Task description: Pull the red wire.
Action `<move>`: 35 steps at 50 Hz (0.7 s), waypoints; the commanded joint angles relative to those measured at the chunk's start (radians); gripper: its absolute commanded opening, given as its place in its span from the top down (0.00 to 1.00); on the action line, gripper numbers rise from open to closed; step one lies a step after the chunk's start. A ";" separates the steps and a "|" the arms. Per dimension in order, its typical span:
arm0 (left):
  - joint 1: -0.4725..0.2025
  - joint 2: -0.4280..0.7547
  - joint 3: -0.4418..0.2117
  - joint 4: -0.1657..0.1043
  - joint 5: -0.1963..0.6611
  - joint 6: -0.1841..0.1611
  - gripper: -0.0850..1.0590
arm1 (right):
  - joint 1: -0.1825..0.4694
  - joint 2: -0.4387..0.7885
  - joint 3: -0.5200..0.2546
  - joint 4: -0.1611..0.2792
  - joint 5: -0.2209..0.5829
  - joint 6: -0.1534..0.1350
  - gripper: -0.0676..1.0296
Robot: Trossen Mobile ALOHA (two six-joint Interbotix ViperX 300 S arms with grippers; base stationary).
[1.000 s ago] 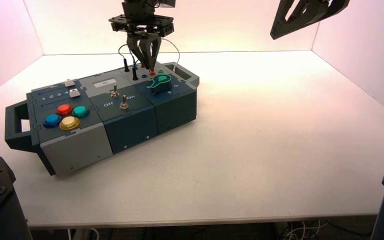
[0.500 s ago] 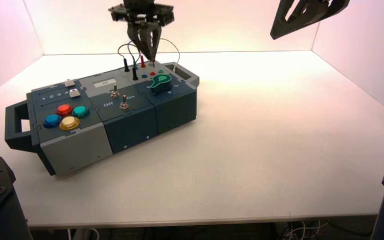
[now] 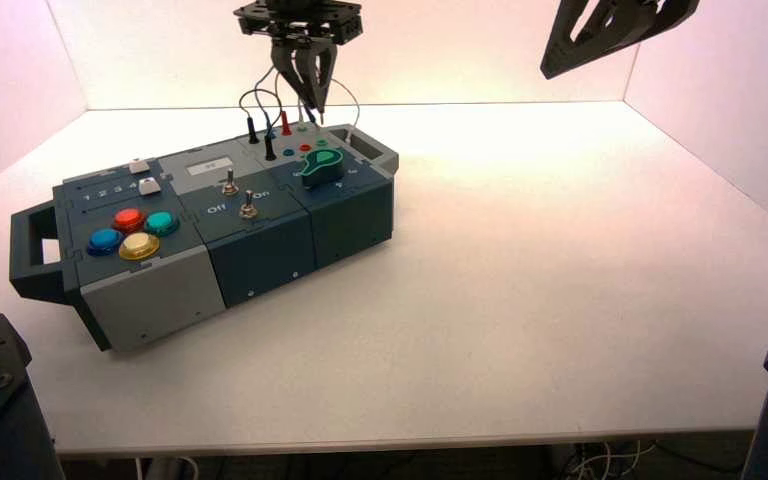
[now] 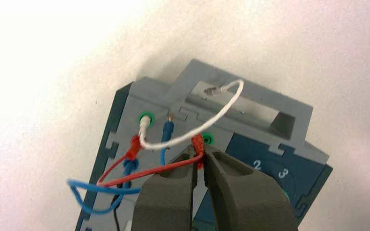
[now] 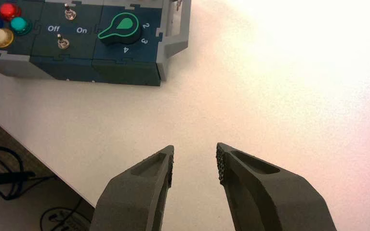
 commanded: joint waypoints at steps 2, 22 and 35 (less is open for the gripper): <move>-0.003 -0.008 -0.043 0.000 0.012 -0.003 0.95 | 0.002 -0.005 -0.014 0.005 -0.008 0.002 0.50; -0.005 0.041 -0.057 -0.002 0.072 -0.008 0.78 | 0.000 -0.005 -0.014 0.003 -0.008 0.003 0.50; -0.012 -0.006 -0.046 -0.002 0.091 -0.011 0.70 | 0.000 -0.005 -0.012 0.005 -0.008 0.002 0.50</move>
